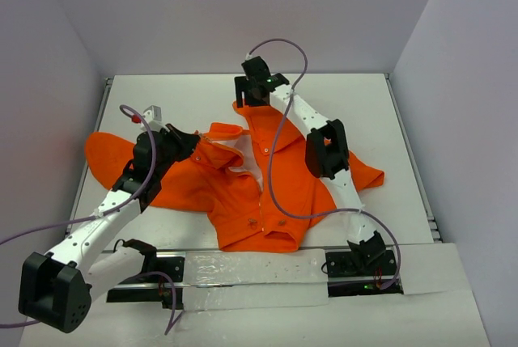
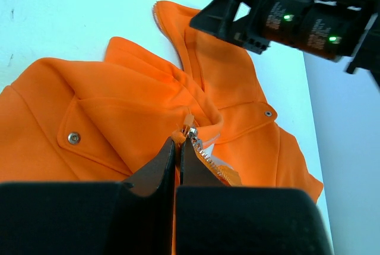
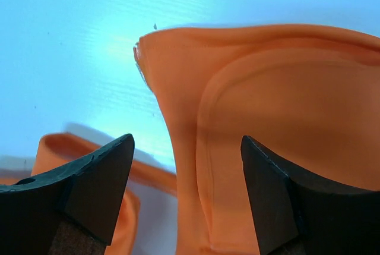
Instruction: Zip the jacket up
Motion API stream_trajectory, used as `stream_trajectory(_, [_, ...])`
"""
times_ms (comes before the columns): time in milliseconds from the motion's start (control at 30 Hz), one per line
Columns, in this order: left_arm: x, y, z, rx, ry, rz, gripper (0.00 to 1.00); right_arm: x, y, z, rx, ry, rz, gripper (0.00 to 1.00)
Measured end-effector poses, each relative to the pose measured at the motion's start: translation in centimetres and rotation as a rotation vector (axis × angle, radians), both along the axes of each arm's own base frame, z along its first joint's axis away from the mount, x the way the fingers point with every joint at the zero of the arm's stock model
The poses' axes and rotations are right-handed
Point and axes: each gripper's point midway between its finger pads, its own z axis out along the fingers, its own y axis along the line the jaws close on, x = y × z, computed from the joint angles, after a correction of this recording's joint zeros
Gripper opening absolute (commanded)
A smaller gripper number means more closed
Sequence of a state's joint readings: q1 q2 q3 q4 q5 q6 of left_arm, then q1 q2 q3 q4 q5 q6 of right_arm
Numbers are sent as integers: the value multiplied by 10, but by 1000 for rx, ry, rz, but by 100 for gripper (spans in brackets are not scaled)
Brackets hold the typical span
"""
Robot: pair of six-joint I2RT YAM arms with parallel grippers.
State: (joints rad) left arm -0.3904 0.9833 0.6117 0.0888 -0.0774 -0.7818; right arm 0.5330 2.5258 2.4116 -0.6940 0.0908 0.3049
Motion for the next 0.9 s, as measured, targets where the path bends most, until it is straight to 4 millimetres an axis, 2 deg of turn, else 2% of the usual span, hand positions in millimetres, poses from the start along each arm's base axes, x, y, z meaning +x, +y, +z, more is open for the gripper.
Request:
stream_trajectory(167, [1,4,-3,11,9,23,0,4,7,-34,10,39,-2,72])
stream_trajectory(233, [0,6,-4,17,16,28,0,4,6,-42,2,51,-12,60])
stream_trajectory(267, [0,6,-4,19,19,30,0,4,4,-44,-1,55,-21,49])
stream_trajectory(333, [1,6,-2,22,18,32,0,4,1,-45,-12,55,-44,20])
stream_trajectory(367, [1,7,0,22,16,33,0,5,-2,-46,-20,51,-58,9])
stream_trajectory(400, [2,7,2,23,13,34,0,6,-5,-47,-29,47,-74,2])
stream_trajectory(500, [3,8,7,25,3,39,0,1,-19,-59,-64,58,-143,0])
stream_trajectory(567, [3,8,11,26,-4,41,0,-3,-27,-57,-73,50,-177,0])
stream_trajectory(667, [2,10,15,31,-16,40,0,-28,-48,-51,-99,64,-221,0])
stream_trajectory(767, [-1,11,18,40,-19,37,0,-56,-70,-34,-107,61,-258,0])
stream_trajectory(900, [-3,11,26,48,-30,26,0,-88,-93,5,-71,3,-287,0])
